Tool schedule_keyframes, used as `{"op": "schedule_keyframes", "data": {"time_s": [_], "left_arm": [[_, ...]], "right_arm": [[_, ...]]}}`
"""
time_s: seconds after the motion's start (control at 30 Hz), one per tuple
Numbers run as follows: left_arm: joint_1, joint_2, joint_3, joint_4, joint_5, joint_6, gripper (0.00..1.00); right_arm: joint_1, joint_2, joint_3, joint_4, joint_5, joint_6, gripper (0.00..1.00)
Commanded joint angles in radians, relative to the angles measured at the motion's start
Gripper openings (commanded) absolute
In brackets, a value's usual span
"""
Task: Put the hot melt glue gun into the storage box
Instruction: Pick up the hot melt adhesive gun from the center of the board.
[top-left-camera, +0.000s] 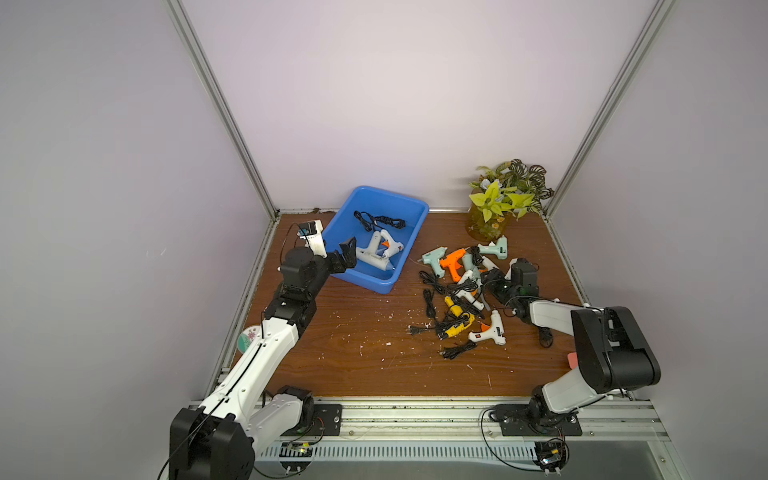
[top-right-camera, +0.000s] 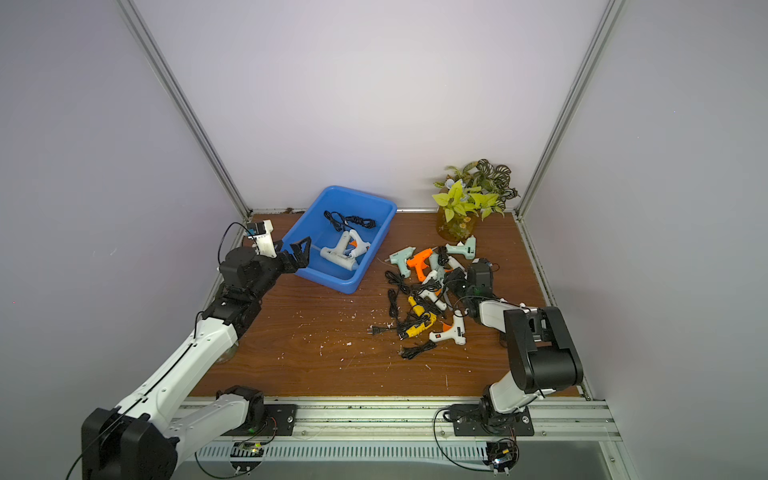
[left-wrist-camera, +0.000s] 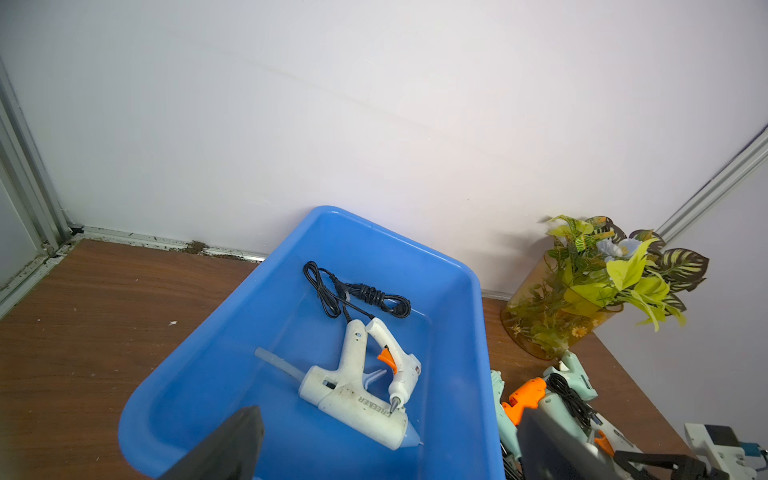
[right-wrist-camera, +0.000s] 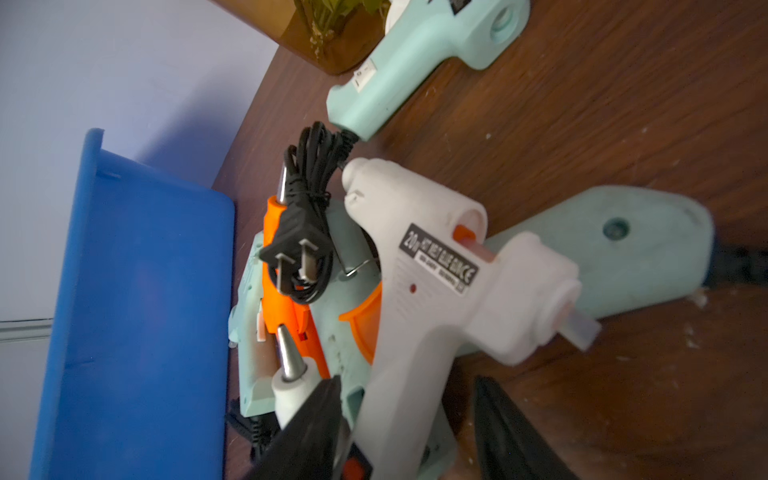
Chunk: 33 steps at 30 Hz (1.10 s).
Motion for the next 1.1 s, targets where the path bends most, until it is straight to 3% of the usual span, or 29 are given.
{"op": "schedule_keyframes", "data": {"time_s": [0.0,0.23,0.7,1.07], "left_arm": [[0.001,0.010,0.007,0.003,0.000,-0.004,1.00],[0.001,0.037,0.017,-0.007,0.014,-0.008,1.00],[0.001,0.015,0.023,0.007,0.060,-0.036,1.00],[0.000,0.080,0.036,0.084,0.267,-0.118,1.00]], "right_arm": [[-0.006,0.017,0.015,0.030,-0.032,0.016,0.52],[-0.011,-0.029,-0.014,0.044,-0.031,0.019,0.34],[-0.013,-0.299,-0.103,-0.026,0.027,-0.007,0.02],[-0.001,-0.538,-0.178,0.059,-0.043,-0.084,0.00]]}}
